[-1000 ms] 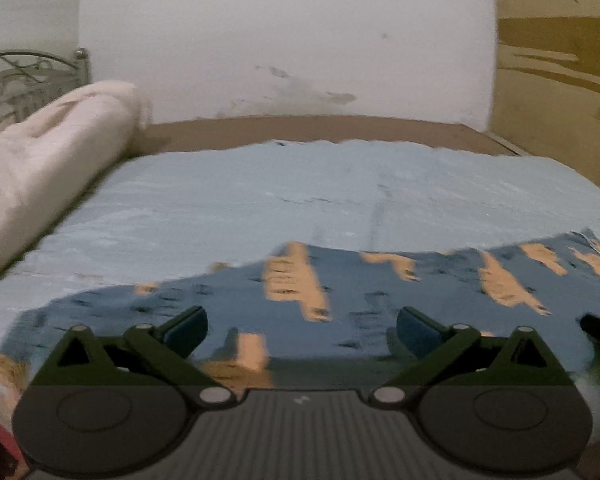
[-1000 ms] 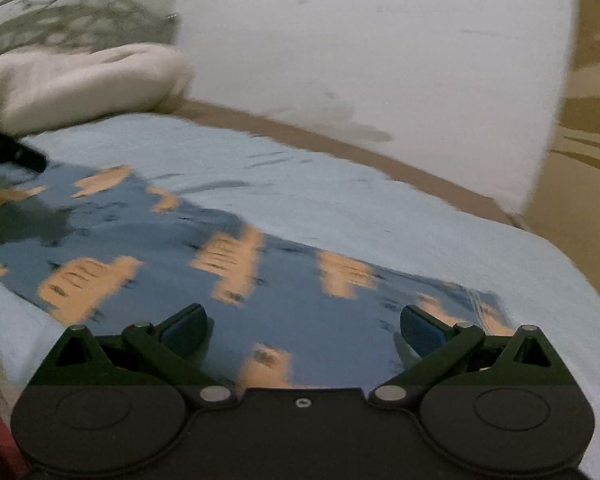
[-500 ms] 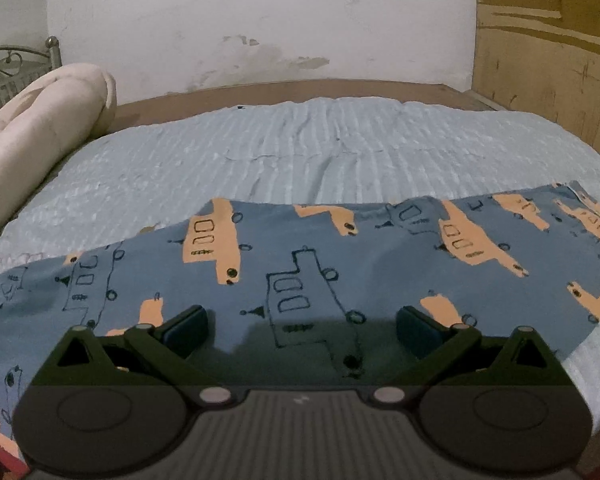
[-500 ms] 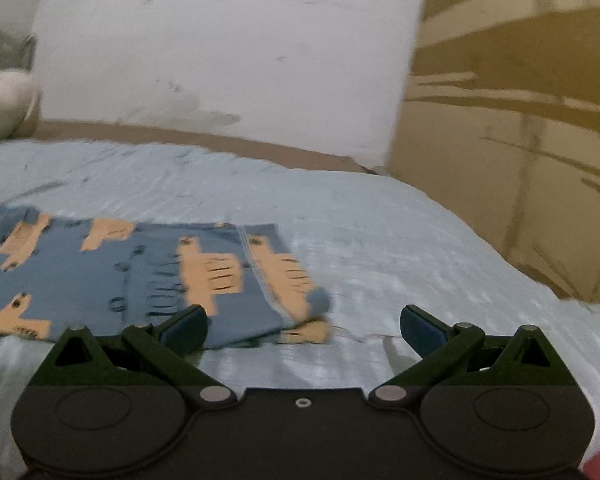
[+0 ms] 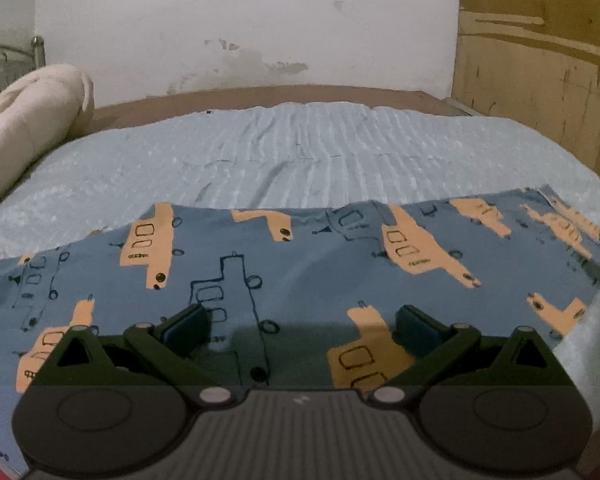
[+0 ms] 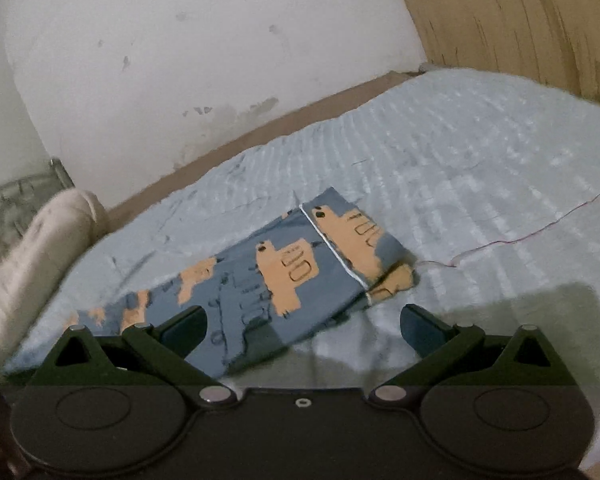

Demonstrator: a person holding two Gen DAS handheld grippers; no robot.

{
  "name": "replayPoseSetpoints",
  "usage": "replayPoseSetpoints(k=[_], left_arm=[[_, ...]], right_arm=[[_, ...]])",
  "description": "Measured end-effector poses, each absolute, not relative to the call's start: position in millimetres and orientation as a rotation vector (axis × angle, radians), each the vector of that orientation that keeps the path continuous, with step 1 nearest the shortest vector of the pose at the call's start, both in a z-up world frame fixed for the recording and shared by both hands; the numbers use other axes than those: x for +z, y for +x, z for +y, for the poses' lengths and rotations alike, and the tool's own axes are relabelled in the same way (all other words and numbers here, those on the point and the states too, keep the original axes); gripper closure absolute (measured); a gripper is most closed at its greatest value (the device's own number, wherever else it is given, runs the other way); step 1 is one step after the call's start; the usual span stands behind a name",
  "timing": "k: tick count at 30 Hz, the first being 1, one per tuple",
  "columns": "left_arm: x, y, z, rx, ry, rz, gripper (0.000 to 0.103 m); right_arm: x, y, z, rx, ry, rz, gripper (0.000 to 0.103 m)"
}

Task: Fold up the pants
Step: 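Grasp the folded pants edge with the right gripper and lift it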

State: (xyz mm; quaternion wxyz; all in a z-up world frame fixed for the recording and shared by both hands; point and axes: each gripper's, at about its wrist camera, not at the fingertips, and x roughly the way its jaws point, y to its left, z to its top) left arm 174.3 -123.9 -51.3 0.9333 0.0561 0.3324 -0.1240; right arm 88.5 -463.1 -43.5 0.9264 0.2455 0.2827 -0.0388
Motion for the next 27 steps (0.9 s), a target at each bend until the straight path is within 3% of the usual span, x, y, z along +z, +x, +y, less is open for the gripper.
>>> replayPoseSetpoints(k=[6, 11, 15, 16, 27], left_arm=[[-51, 173, -123, -0.253, 0.116, 0.682, 0.001], [-48, 175, -116, -0.256, 0.073, 0.691, 0.001], [-43, 179, -105, -0.254, 0.023, 0.71, 0.001], [-41, 180, -103, -0.253, 0.009, 0.715, 0.001], [-26, 191, -51, -0.296, -0.339, 0.72, 0.001]], right_arm=[[-49, 94, -474, -0.211, 0.66, 0.513, 0.028], [-55, 88, -480, -0.323, 0.757, 0.458, 0.06], [-58, 87, -488, -0.355, 0.798, 0.448, 0.077], [-58, 87, -488, -0.346, 0.796, 0.445, 0.086], [1, 107, -400, -0.14, 0.253, 0.34, 0.09]])
